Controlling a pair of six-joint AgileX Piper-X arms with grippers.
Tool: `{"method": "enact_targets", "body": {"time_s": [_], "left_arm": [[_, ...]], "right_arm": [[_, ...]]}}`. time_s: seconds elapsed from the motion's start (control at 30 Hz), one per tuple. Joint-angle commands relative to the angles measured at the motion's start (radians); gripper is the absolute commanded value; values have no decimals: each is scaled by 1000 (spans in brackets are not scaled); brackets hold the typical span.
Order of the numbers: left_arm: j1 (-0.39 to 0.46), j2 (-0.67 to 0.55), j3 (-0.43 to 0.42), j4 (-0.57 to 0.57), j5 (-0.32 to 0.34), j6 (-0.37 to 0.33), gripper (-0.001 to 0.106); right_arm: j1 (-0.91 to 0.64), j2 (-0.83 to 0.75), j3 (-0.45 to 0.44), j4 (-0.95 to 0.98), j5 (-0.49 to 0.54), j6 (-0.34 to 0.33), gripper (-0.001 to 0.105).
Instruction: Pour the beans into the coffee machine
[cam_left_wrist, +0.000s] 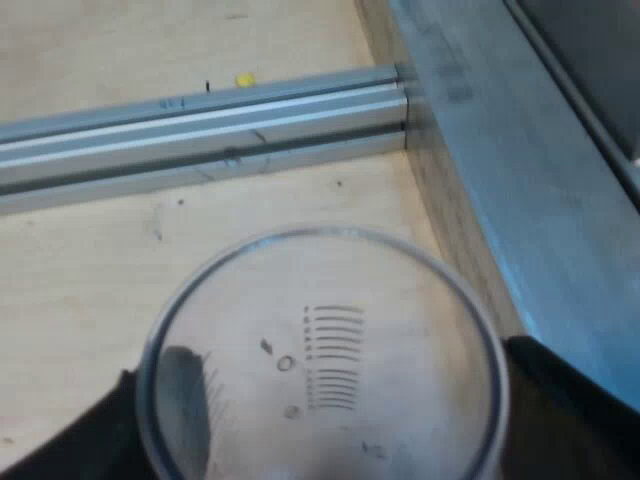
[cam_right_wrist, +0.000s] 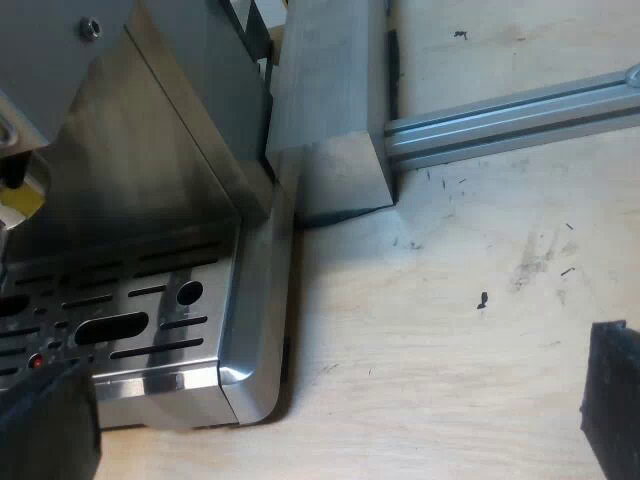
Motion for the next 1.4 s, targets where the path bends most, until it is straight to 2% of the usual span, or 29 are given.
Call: {"method": "enact_targets", "body": {"time_s": [0.03, 0.47, 0.93, 1.0, 1.1, 1.4], "left_arm": [[3, 19, -4, -11, -2, -1, 64], [3, 42, -4, -18, -2, -1, 64], [3, 42, -14, -41, 28, -17, 64], [3, 42, -24, -46, 28, -24, 70], [3, 42, -40, -14, 28, -28, 73], [3, 42, -88, -1, 93, -31, 73]], "right_arm": [[0, -4, -14, 0, -17, 1, 104], [0, -4, -14, 0, -17, 1, 104], [0, -4, -14, 0, -17, 1, 104], [0, -4, -14, 0, -17, 1, 104], [0, -4, -14, 0, -17, 1, 104], [0, -4, -14, 0, -17, 1, 104]]}}
